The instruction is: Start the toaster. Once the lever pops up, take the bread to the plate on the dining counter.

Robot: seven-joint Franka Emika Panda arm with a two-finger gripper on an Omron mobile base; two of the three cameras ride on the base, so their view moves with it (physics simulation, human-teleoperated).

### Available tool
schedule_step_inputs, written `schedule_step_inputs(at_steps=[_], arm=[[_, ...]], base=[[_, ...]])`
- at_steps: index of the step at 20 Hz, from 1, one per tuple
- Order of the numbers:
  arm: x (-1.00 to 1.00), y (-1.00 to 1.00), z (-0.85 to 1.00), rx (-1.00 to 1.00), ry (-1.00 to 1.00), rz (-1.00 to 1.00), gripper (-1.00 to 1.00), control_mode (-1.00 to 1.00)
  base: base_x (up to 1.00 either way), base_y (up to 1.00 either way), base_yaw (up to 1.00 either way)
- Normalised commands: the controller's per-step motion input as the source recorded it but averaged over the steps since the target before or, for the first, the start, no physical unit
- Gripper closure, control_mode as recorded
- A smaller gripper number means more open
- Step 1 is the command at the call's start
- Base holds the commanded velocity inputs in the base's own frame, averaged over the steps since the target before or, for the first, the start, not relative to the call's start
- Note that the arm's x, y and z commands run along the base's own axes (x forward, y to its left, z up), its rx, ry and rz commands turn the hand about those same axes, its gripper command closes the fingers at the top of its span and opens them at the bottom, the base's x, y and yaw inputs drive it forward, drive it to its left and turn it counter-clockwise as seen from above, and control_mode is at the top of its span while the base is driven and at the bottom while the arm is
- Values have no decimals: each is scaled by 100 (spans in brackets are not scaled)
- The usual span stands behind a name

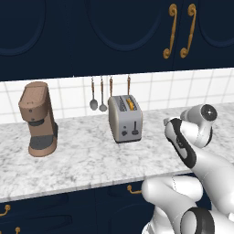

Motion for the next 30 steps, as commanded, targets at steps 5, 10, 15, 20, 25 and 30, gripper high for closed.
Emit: schedule_step_inputs(at_steps=[5,10,15,20,25,30], arm=[[0,0,0,0,0,0,-100,-100],[0,0,0,0,0,0,-100,-100],[0,0,0,0,0,0,-100,-100],[0,0,0,0,0,0,-100,-100],[0,0,0,0,0,0,-100,-100],[0,0,0,0,0,0,-100,-100]], base=[[0,0,0],[0,0,0],[0,0,0],[0,0,0],[0,0,0],[0,0,0]])
